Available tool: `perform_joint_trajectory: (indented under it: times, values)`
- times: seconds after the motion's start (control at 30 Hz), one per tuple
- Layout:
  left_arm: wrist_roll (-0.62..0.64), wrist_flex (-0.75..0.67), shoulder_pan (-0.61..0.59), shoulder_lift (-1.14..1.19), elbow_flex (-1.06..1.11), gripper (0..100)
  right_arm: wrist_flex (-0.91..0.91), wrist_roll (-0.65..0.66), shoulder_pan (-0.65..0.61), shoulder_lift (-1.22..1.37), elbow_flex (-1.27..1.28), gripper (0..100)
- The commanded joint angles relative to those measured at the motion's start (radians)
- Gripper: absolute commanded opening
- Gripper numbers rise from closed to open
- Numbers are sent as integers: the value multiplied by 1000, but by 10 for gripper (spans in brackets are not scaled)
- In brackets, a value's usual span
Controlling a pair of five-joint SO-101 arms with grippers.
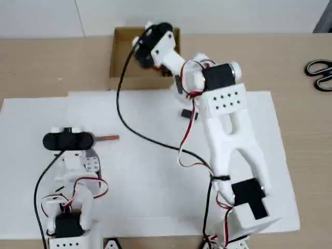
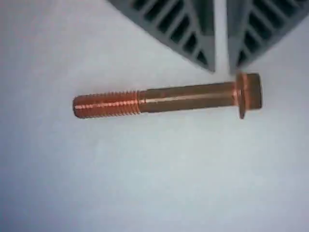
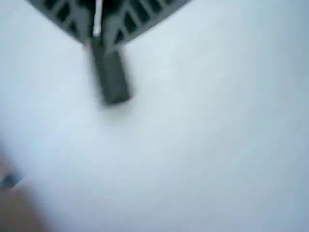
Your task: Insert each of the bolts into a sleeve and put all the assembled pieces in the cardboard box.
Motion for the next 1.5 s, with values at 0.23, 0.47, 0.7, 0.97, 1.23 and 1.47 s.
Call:
perform_joint_trajectory:
  times: [0.23, 0.47, 0.7, 0.97, 1.23, 1.47]
  values:
    - [-2, 12, -2, -9, -21, 7, 162, -55, 50, 19, -2, 13]
    - [-123, 9, -3, -11, 39, 7, 130, 58, 81, 119, -8, 157]
    - [-132, 6, -8, -11, 38, 6, 85, 203, 76, 211, -8, 188]
    - [-132, 6, -8, -11, 38, 6, -2, 328, 77, 306, -8, 188]
    - [-132, 6, -8, -11, 38, 6, -56, 370, 76, 401, -8, 188]
    - [-132, 6, -8, -11, 39, 6, -116, 374, 74, 449, -8, 188]
